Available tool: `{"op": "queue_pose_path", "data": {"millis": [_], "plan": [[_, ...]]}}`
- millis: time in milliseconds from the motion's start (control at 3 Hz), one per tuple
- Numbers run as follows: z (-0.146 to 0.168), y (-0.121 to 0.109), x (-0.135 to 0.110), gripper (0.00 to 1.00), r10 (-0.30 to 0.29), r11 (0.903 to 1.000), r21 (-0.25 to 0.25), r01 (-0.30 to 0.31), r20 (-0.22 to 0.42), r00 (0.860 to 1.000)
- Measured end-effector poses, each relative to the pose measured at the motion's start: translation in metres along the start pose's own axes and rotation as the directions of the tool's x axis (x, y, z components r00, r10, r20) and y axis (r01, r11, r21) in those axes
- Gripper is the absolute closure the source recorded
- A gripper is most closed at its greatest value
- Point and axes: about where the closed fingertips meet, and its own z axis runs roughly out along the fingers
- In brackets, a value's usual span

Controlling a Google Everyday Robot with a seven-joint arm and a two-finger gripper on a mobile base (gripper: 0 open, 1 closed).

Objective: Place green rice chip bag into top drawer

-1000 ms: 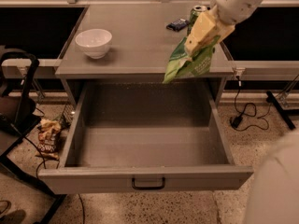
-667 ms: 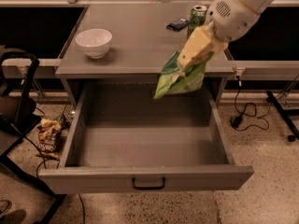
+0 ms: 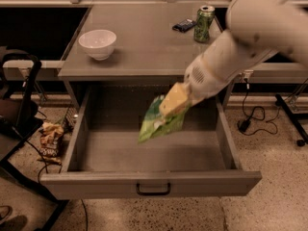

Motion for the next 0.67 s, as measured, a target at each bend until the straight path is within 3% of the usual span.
{"op": "queue_pose_path", "data": {"millis": [333,667], "plan": [[0.080,-0.042,0.023,1.00,0.074,0.9924,0.101,-0.070,-0.042,0.996],[0.137,-0.086,0.014,0.74,0.119,0.9558,0.271,-0.114,-0.002,0.993]]}}
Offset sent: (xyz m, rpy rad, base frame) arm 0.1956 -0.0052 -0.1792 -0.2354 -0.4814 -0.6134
